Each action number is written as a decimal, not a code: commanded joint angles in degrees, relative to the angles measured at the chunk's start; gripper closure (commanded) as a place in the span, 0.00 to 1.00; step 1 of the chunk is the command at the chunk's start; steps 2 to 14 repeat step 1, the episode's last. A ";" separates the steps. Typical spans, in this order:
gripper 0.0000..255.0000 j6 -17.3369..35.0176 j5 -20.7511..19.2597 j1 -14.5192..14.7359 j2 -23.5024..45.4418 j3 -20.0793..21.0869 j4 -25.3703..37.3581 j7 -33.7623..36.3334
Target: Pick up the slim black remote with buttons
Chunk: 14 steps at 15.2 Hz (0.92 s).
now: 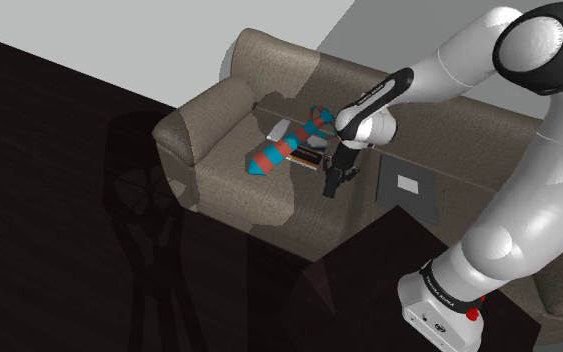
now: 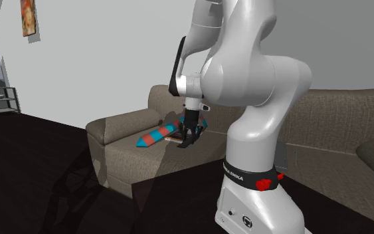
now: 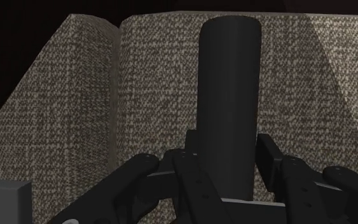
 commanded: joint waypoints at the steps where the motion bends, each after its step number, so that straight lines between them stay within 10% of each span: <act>1: 1.00 -0.40 -0.18 0.07 -0.38 -0.07 0.01 0.22; 14: 1.00 -0.40 -0.18 0.07 -0.38 -0.07 0.01 0.22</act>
